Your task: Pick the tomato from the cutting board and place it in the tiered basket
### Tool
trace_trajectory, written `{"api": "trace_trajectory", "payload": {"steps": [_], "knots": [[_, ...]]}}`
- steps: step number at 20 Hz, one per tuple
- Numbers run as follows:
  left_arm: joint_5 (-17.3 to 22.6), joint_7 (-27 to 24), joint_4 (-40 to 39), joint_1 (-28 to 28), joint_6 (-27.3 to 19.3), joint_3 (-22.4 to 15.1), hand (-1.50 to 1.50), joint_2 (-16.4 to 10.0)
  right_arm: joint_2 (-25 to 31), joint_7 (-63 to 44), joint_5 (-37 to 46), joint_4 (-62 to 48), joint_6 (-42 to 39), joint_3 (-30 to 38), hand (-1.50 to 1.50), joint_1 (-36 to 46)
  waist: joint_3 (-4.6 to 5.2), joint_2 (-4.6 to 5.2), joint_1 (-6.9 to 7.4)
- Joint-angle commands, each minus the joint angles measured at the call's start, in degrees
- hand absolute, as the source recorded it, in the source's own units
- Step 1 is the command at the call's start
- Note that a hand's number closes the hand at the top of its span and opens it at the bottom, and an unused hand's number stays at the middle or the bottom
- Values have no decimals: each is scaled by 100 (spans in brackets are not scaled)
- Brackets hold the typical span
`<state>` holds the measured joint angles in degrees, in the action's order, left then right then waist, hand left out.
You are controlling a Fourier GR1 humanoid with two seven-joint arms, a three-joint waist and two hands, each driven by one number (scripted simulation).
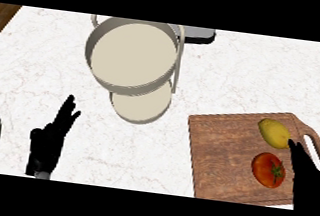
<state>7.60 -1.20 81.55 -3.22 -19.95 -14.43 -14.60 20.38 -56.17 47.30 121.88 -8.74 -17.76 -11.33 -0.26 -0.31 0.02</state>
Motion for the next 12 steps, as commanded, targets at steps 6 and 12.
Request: {"api": "trace_trajectory", "payload": {"steps": [6,12], "knots": [[-92,-260,-363,-316,259,165,0,92,-355,-84,-195,-740,-468,258,-150,592,27,35,23],[-326,-7,-158,-315,125,153,0,250,-375,439,-190,-986,-197,415,-150,65,25,29,-9]]}}
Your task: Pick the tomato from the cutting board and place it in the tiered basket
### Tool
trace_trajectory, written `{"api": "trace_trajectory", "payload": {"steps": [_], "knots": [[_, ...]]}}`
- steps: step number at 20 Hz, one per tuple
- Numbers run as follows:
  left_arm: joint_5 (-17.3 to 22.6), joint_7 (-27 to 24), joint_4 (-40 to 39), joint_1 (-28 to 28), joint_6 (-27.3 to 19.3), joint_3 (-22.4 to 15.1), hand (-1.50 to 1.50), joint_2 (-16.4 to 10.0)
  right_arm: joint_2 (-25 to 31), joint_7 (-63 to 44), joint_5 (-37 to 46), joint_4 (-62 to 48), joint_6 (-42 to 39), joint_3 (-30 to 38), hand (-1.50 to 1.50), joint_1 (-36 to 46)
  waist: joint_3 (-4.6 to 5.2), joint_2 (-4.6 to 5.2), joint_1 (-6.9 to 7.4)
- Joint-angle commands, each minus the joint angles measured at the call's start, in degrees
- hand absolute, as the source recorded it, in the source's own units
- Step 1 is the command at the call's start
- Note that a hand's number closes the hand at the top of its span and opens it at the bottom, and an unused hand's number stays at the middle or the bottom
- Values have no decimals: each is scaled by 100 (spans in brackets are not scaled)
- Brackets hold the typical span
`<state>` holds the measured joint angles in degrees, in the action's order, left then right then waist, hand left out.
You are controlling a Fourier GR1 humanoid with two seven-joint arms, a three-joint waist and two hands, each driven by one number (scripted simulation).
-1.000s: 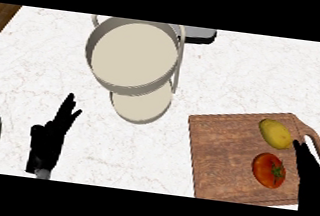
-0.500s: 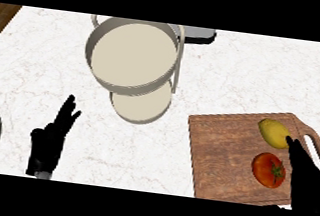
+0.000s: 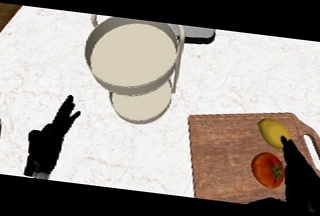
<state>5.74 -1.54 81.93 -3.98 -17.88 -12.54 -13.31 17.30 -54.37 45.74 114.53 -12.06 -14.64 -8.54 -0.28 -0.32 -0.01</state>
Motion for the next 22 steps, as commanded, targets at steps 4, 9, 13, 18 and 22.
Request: {"api": "trace_trajectory", "payload": {"steps": [4,9,13,18,22], "knots": [[-33,70,-471,105,231,202,0,111,-191,117,27,-39,-104,-26,-150,-315,29,29,-22],[-244,405,-423,393,149,255,0,257,-234,339,-117,-237,-193,302,-150,-157,28,31,-22],[-162,10,-232,-238,343,367,0,132,-396,636,10,-999,83,418,150,268,27,32,12],[-340,299,-104,-115,232,247,0,332,-278,1280,34,-903,268,429,150,-13,27,28,-6],[-376,245,-266,23,180,309,0,405,-215,1633,815,-1733,700,94,150,454,26,38,18]]}}
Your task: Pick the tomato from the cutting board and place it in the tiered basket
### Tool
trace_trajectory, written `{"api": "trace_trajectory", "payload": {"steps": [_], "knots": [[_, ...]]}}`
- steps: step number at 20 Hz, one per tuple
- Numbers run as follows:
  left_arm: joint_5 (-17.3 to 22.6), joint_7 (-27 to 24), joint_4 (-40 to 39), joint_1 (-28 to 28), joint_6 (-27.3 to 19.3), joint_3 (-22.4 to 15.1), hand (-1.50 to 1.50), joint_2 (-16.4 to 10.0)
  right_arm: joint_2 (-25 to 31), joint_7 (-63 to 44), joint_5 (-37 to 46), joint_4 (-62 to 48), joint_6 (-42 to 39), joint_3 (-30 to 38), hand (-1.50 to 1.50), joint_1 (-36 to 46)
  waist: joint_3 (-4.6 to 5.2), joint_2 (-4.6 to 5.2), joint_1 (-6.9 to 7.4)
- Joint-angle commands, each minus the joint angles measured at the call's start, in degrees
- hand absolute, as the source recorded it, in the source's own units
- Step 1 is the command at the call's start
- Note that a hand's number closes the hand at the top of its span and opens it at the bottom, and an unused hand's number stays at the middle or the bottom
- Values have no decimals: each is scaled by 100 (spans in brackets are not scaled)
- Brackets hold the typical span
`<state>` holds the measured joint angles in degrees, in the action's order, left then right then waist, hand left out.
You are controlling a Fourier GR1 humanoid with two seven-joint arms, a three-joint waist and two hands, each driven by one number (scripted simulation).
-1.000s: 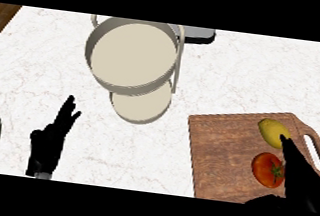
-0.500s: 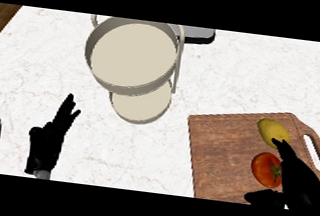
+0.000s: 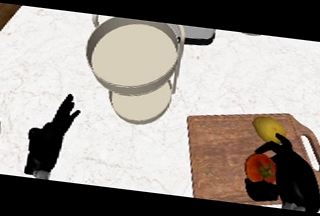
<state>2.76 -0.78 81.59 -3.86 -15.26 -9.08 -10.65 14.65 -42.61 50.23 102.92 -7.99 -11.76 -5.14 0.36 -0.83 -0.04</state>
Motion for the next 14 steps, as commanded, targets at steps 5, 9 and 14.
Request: {"api": "trace_trajectory", "payload": {"steps": [5,9,14], "knots": [[-122,185,-43,-229,44,46,0,2,-48,584,880,-571,893,-184,150,-13,-38,81,20],[-95,195,-29,-199,117,-29,0,74,-246,461,935,-237,49,-1040,150,338,-33,85,94],[-196,-141,-664,77,8,61,0,253,-556,367,772,82,-1016,-1750,150,962,-27,95,39]]}}
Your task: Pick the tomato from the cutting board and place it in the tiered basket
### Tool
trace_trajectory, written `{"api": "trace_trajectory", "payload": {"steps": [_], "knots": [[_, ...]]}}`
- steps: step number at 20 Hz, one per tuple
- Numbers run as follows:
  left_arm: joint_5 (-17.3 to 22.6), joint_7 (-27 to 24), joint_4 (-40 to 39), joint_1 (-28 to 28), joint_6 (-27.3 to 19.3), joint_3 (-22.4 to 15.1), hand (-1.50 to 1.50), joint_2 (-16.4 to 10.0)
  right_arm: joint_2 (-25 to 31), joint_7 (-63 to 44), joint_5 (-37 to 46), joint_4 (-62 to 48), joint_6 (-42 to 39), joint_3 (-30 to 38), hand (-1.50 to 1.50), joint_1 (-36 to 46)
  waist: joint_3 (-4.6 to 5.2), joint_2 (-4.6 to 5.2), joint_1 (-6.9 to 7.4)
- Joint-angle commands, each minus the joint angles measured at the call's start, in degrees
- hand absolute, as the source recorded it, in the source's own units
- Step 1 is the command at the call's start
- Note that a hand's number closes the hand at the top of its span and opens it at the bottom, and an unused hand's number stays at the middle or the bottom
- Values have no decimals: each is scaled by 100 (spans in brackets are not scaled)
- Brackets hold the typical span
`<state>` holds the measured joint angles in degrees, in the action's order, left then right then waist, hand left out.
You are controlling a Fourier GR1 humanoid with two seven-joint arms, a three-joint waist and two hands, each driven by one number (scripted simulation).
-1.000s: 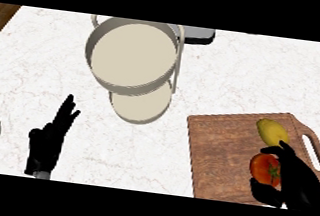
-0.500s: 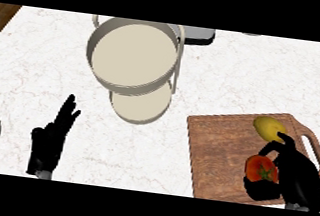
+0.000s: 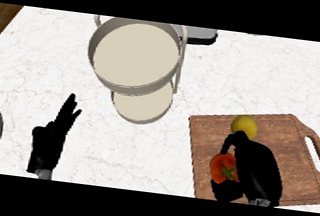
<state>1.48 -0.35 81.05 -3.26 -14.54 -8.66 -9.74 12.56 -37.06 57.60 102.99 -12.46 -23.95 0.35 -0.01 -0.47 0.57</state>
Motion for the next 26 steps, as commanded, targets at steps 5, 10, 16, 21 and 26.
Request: {"api": "trace_trajectory", "payload": {"steps": [5,10,16,21,26], "knots": [[44,129,-330,29,80,174,0,-75,-823,-1000,-710,2233,-1004,16,150,425,13,18,-160],[2,102,-172,-247,56,46,0,21,-1009,-1491,-1027,3408,-1261,643,150,1184,13,21,-114],[-20,215,27,-293,70,0,0,64,-1056,-2432,-938,3731,-2283,655,150,2783,17,9,-57],[-77,-54,-118,-444,58,-22,0,155,-1247,-3069,-1344,3364,-2705,1244,150,4065,15,2,-71],[-249,221,53,-311,-91,-18,0,129,-1252,-3104,-1435,2149,-2371,1715,150,5023,10,14,-31]]}}
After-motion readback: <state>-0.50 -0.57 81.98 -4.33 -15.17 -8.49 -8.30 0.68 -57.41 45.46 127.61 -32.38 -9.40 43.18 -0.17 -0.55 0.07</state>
